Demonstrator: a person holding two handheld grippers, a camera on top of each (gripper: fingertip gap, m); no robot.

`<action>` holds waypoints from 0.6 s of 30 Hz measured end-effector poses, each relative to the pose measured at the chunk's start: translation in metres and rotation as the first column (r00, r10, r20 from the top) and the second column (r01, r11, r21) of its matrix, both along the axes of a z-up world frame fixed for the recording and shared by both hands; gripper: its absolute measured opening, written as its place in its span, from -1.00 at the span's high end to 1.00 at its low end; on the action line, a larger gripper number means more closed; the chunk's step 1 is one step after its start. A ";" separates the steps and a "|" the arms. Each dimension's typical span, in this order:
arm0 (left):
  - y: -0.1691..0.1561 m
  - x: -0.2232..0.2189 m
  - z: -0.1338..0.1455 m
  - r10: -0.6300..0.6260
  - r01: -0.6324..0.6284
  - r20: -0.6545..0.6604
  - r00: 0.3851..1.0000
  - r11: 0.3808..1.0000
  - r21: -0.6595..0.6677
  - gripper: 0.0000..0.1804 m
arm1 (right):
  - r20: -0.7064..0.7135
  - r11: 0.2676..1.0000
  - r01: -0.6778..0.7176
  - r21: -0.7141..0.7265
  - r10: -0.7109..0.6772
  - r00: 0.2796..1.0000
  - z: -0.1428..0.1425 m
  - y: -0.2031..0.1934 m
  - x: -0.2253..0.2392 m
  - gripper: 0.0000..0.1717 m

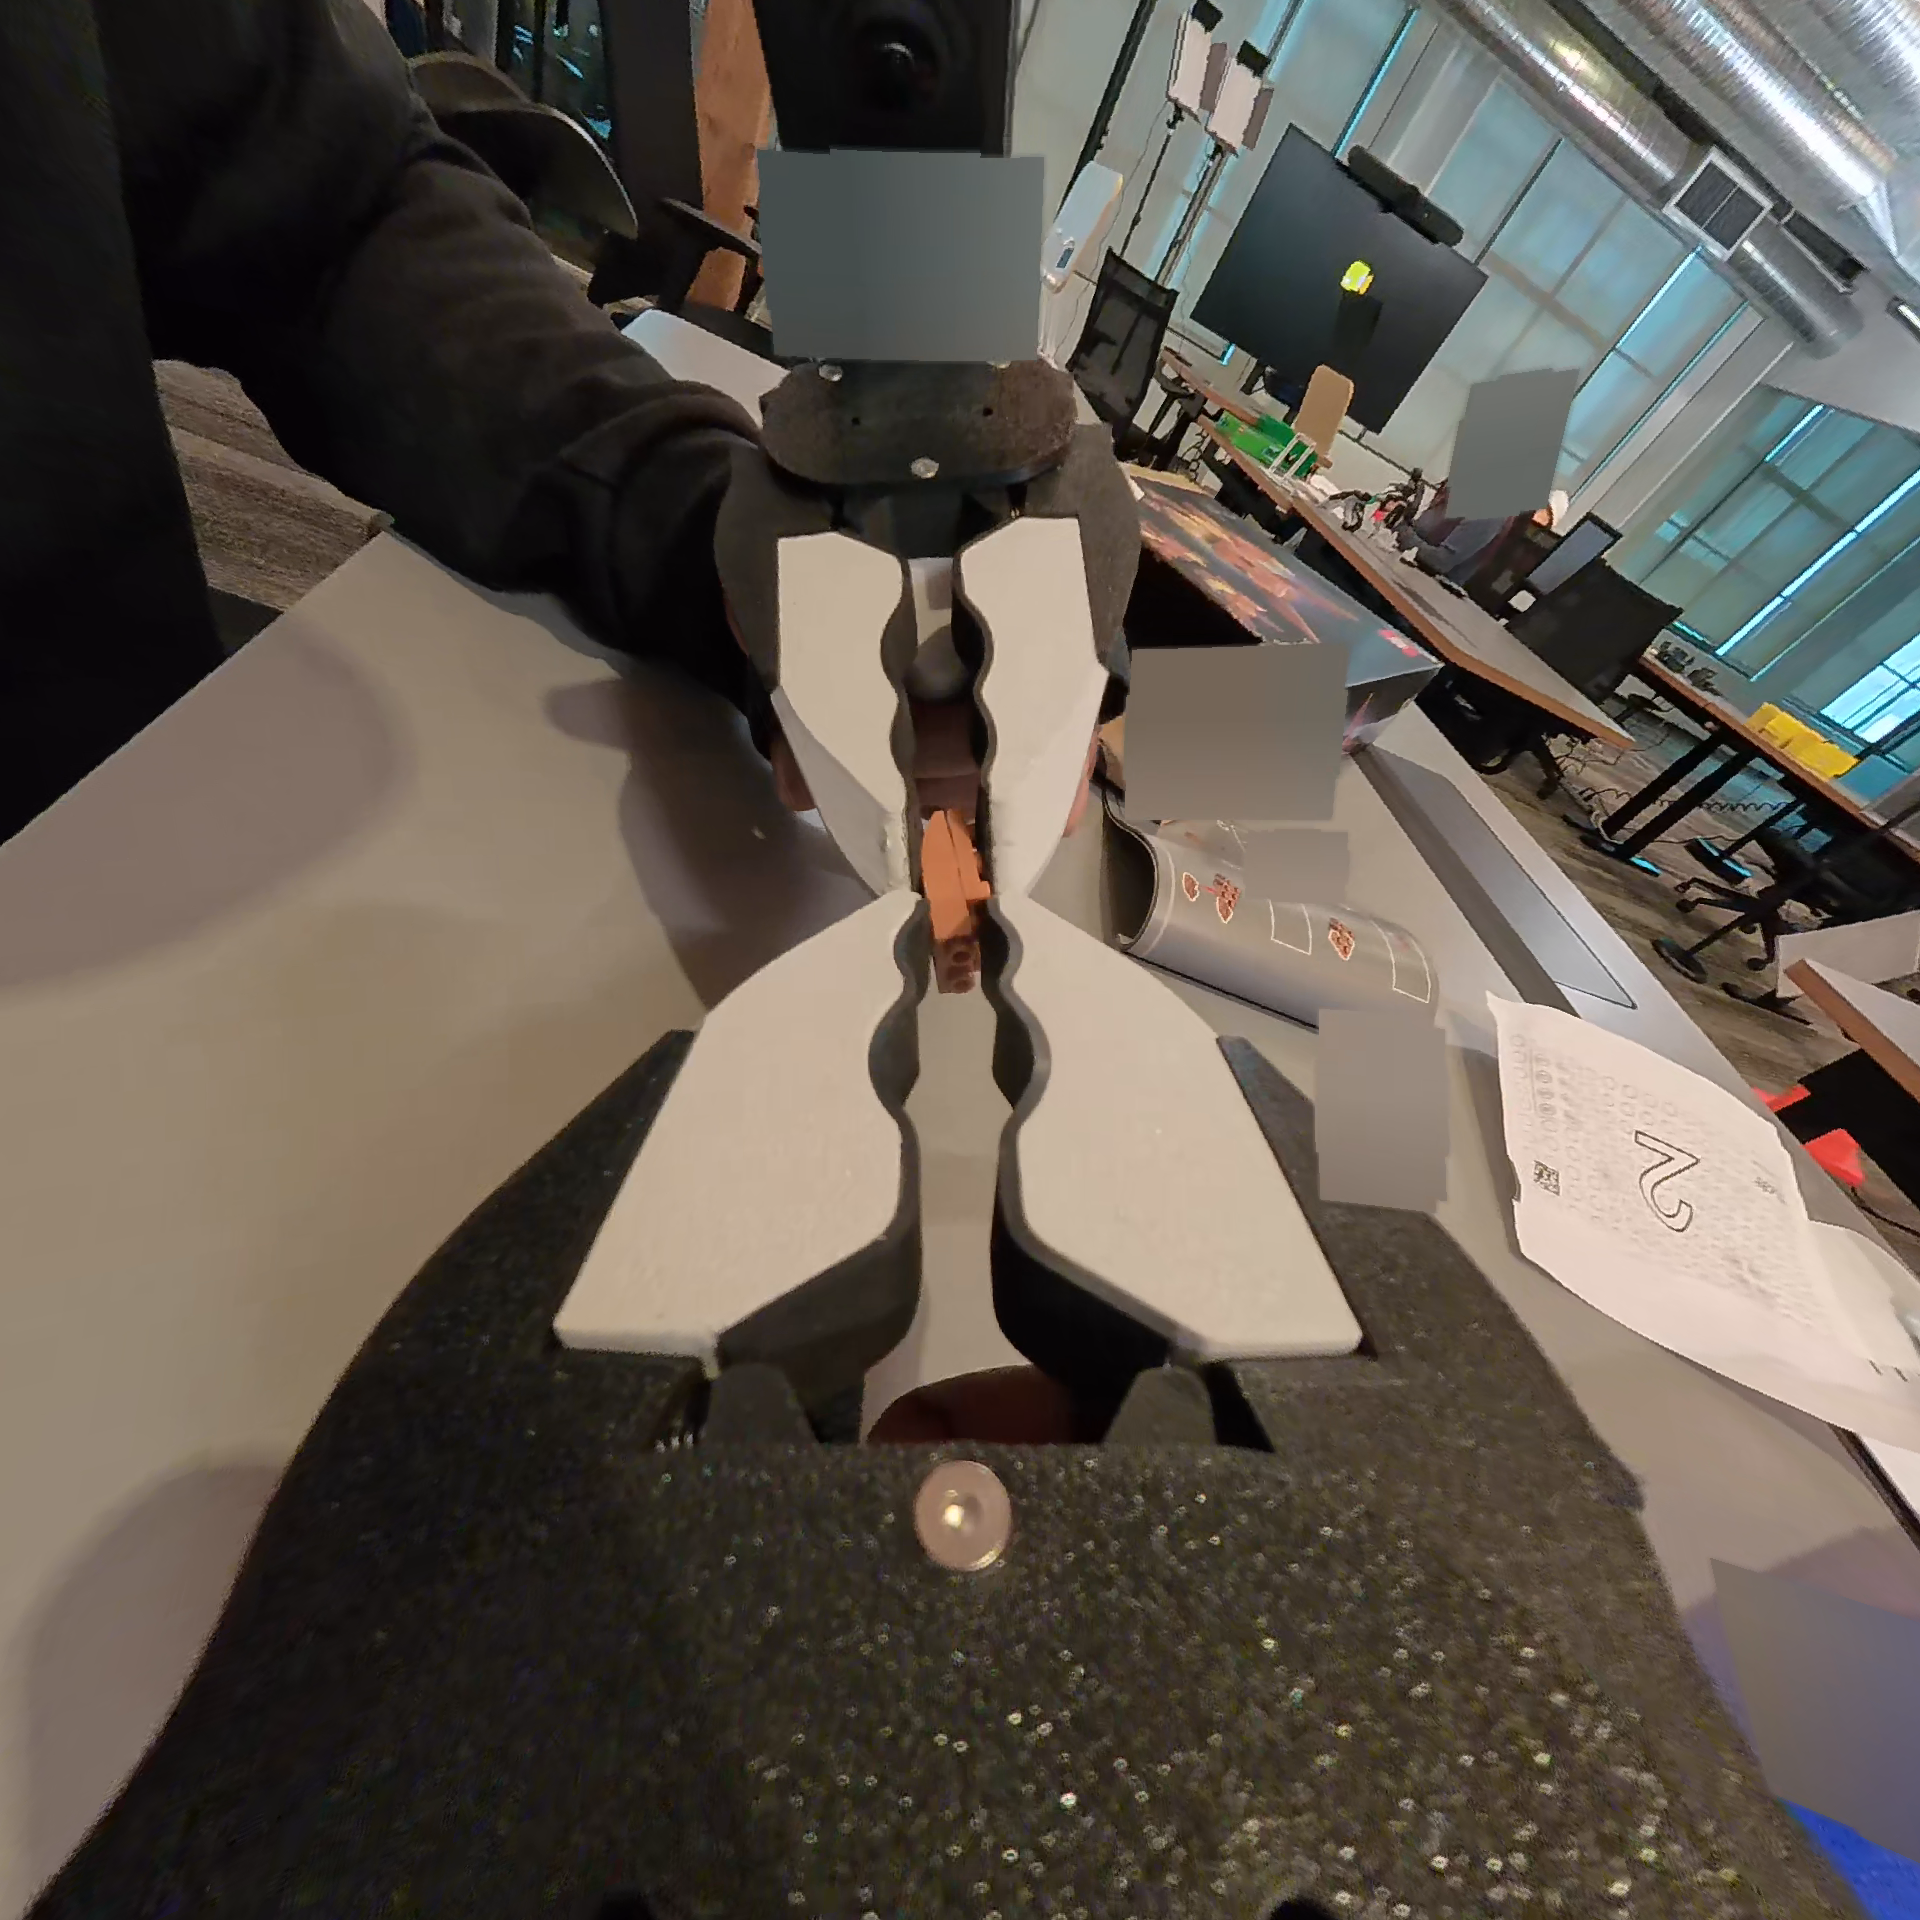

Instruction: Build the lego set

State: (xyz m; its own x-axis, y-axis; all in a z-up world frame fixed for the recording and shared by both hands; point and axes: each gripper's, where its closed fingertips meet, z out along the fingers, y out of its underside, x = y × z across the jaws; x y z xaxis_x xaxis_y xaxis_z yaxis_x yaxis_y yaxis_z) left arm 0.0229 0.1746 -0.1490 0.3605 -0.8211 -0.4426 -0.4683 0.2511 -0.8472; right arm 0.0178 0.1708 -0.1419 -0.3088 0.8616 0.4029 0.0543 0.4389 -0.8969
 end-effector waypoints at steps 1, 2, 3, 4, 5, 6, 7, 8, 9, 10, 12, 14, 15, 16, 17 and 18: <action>0.001 -0.001 0.000 0.005 -0.005 0.006 1.000 1.000 -0.001 0.87 | 0.001 1.000 0.006 -0.008 -0.006 1.000 0.000 0.001 0.000 0.90; 0.002 -0.001 0.000 0.013 -0.013 0.009 1.000 1.000 -0.009 0.88 | 0.005 1.000 0.012 -0.020 -0.012 1.000 0.000 0.003 -0.001 0.90; 0.004 -0.001 0.001 0.021 -0.021 0.018 1.000 1.000 -0.009 0.88 | 0.001 0.999 0.018 -0.034 -0.018 1.000 0.001 0.004 -0.001 0.90; 0.005 -0.001 0.002 0.019 -0.019 0.037 0.999 1.000 -0.010 0.88 | -0.003 0.999 0.014 -0.050 -0.015 1.000 0.002 0.005 -0.001 0.90; 0.004 0.000 0.003 0.009 -0.008 0.060 0.998 1.000 -0.018 0.88 | -0.007 0.998 0.008 -0.067 -0.009 1.000 0.004 0.005 0.000 0.90; 0.005 0.000 0.005 0.007 -0.005 0.086 0.996 1.000 -0.021 0.87 | -0.013 0.997 0.009 -0.079 -0.010 1.000 0.005 0.005 0.000 0.90; 0.006 -0.001 0.007 0.011 -0.010 0.104 0.994 1.000 -0.014 0.83 | -0.016 0.996 0.006 -0.093 -0.008 1.000 0.006 0.005 0.000 0.90; 0.005 -0.001 0.009 0.008 -0.008 0.114 0.993 1.000 -0.006 0.79 | -0.019 0.994 0.003 -0.106 -0.005 1.000 0.007 0.005 0.000 0.90; 0.005 -0.002 0.010 0.008 -0.008 0.121 0.993 1.000 -0.003 0.75 | -0.024 0.994 0.003 -0.110 -0.006 1.000 0.007 0.005 0.000 0.90; 0.006 -0.003 0.011 0.012 -0.012 0.126 0.992 1.000 0.001 0.72 | -0.027 0.994 0.003 -0.110 -0.006 1.000 0.008 0.006 0.001 0.90; 0.005 -0.005 0.012 0.011 -0.012 0.127 0.992 1.000 0.006 0.73 | -0.035 0.993 0.008 -0.115 -0.012 0.999 0.009 0.007 0.001 0.90; 0.004 -0.006 0.012 0.013 -0.016 0.117 0.993 1.000 0.023 0.79 | -0.038 0.993 0.011 -0.115 -0.015 0.999 0.010 0.008 0.001 0.90; 0.003 -0.007 0.011 0.011 -0.015 0.105 0.994 0.999 0.032 0.82 | -0.041 0.994 0.012 -0.110 -0.017 0.999 0.010 0.008 0.001 0.90; 0.004 -0.006 0.010 0.015 -0.019 0.096 0.995 0.999 0.042 0.85 | -0.041 0.994 0.013 -0.105 -0.018 0.999 0.010 0.007 0.001 0.90; 0.004 -0.006 0.010 0.022 -0.027 0.089 0.996 0.998 0.051 0.85 | -0.043 0.995 0.015 -0.102 -0.020 0.999 0.010 0.007 0.001 0.90; 0.004 -0.006 0.010 0.027 -0.032 0.083 0.996 0.998 0.059 0.86 | -0.044 0.995 0.017 -0.099 -0.021 0.999 0.010 0.007 0.001 0.90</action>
State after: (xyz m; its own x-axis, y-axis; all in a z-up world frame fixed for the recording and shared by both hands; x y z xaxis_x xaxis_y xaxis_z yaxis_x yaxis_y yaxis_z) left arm 0.0169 0.1787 -0.1388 0.4214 -0.7825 -0.4584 -0.4055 0.2895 -0.8670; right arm 0.0184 0.1775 -0.1318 -0.2756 0.9031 0.3292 0.0200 0.3478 -0.9374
